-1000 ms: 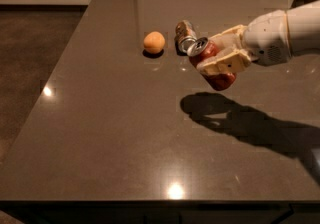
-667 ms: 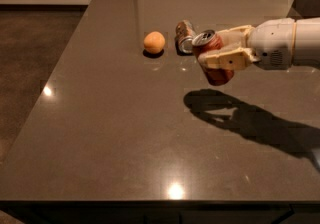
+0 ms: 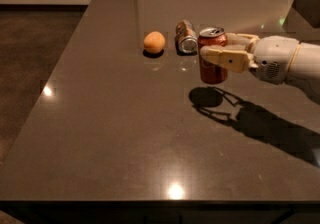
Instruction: Place coke can upright
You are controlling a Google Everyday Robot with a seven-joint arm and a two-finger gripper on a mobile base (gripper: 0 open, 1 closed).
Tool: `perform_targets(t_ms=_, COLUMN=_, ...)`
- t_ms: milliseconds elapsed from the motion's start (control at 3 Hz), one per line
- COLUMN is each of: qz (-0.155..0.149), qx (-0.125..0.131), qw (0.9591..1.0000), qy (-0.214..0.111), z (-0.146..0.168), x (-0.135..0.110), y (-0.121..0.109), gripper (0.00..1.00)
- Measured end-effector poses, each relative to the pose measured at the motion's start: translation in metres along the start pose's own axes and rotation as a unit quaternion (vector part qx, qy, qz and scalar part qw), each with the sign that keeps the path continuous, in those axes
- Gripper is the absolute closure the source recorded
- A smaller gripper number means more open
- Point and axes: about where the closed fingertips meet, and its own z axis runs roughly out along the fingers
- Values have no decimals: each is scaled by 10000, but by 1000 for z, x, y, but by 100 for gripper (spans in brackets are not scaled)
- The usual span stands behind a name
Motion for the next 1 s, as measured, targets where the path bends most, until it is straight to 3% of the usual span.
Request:
perform_targets(t_ms=333, qz=296, qx=69, qw=9987, qy=-415, z=1, x=6, y=0, gripper=100)
perform_targets(t_ms=667, qz=245, qx=74, qw=9967, qy=-768, z=6, x=10, y=3, gripper=100)
perform_targets(t_ms=1000, qz=125, qx=98, qw=9964, qy=-835, z=11, x=17, y=7, gripper=85)
